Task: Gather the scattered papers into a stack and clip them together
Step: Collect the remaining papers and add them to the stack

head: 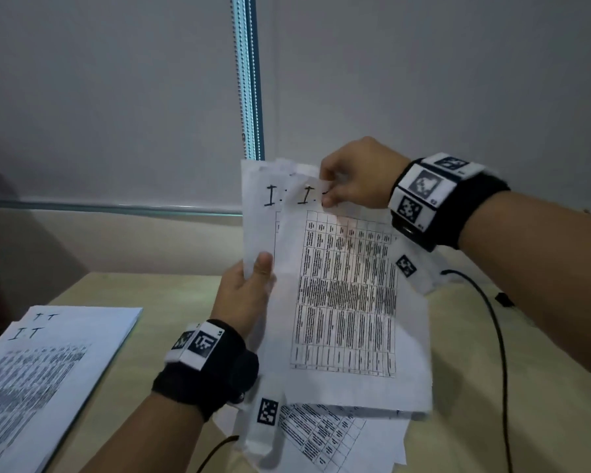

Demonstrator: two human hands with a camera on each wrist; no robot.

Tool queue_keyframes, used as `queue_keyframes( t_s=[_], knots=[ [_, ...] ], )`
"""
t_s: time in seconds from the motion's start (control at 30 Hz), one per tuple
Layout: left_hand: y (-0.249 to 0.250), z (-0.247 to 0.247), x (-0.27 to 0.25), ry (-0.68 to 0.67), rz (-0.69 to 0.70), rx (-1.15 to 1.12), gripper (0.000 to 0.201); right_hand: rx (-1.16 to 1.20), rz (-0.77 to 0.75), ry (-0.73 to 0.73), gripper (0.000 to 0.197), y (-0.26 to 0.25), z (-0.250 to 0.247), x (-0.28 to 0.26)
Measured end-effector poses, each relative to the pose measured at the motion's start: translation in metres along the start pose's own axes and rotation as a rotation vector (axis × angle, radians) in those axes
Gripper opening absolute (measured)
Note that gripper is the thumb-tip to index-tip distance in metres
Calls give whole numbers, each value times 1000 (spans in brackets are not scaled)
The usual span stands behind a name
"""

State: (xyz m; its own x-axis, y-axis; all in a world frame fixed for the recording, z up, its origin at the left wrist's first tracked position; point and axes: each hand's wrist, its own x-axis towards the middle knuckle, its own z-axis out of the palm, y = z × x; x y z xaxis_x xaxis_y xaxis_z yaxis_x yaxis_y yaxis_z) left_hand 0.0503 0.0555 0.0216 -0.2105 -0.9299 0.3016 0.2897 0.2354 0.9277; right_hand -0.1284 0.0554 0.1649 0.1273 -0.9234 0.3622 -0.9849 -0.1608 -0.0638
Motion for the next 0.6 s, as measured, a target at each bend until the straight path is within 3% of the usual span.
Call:
queue_keyframes(
  t_s=[0.1,0.2,0.27,0.3,0.37,0.4,0.43,0.5,0.53,0.6],
  knots=[
    [-3,-2,6,-7,45,200,21,68,11,89,30,-4,-1,0],
    [-9,-9,21,142,45,290,13,129,-24,412,65,4,-3,-10],
    [-5,-17,30,237,45,238,9,308,113,622,91,21,5,-22],
    [-2,-21,33,264,55,222,7,475,233,633,106,31,15,-30],
    [0,-27,38,280,70,189,8,894,438,463,133,40,46,-47],
    [1,-28,38,268,73,175,8,1048,460,370,136,40,60,-53],
    [1,-26,38,243,72,167,10,1126,444,319,127,42,72,-58],
    [0,-20,36,192,62,141,12,1116,411,354,75,36,81,-66],
    [-1,-17,33,173,63,134,13,1111,413,394,59,31,84,-71],
    [-6,-17,27,121,81,149,28,1200,401,451,60,31,96,-82]
  ],
)
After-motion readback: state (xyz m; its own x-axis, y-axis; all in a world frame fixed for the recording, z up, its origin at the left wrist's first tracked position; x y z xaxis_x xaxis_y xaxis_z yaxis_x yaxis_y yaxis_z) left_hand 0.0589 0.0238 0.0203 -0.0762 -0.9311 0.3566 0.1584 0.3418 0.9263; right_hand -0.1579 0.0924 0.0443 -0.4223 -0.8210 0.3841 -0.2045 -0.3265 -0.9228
